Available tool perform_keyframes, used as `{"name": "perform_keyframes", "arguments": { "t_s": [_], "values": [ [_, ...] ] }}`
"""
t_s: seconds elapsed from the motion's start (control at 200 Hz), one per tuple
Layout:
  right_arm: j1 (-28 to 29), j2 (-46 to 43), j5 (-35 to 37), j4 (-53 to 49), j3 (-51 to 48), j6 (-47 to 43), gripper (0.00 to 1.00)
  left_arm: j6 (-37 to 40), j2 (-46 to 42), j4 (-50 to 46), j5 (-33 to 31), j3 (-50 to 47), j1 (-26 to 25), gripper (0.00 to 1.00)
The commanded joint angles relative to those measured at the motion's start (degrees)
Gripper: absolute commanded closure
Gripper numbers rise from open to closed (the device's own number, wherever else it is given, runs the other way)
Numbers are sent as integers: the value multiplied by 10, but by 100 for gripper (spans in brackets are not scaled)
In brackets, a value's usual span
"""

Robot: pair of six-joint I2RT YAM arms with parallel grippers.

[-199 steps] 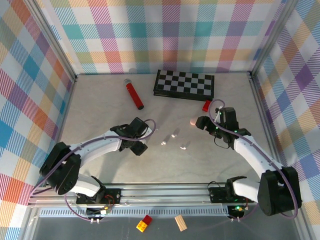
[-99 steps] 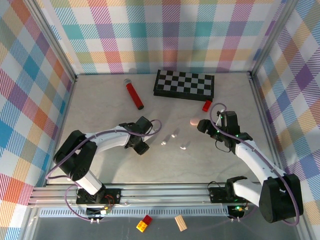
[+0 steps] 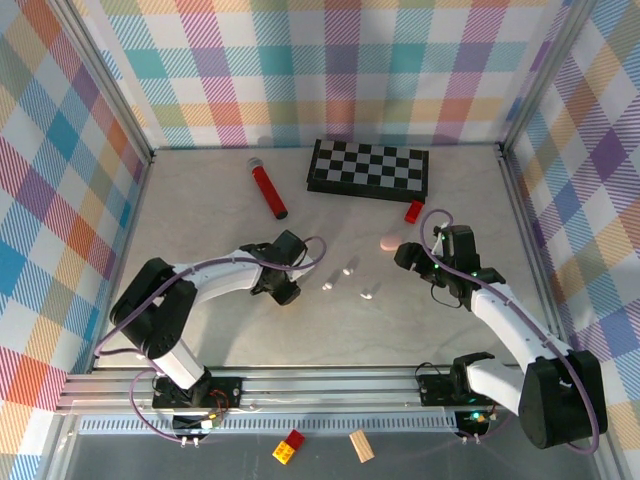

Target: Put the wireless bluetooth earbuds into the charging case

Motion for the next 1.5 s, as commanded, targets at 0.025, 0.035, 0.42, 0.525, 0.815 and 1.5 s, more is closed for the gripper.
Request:
{"name": "perform_keyframes", "arguments": {
  "t_s": [0.025, 0.035, 0.42, 0.525, 0.815, 1.5],
  "values": [
    [-4, -20, -71, 3, 3, 16, 20, -12, -68, 37, 45, -13, 5, 66],
    [-4, -21, -79, 5, 2, 16, 20, -13, -72, 38, 49, -12, 5, 66],
    [45, -45, -261, 48, -2, 67, 22, -27, -163, 268, 256, -84, 9, 66],
    [72, -32, -276, 66, 8, 80, 22, -14, -173, 342, 298, -114, 7, 66],
    [146, 56, -283, 120, 61, 105, 22, 47, -192, 383, 296, -126, -20, 66],
    [224, 163, -250, 125, 131, 117, 58, 59, -189, 378, 294, -117, -39, 64]
  ]
}}
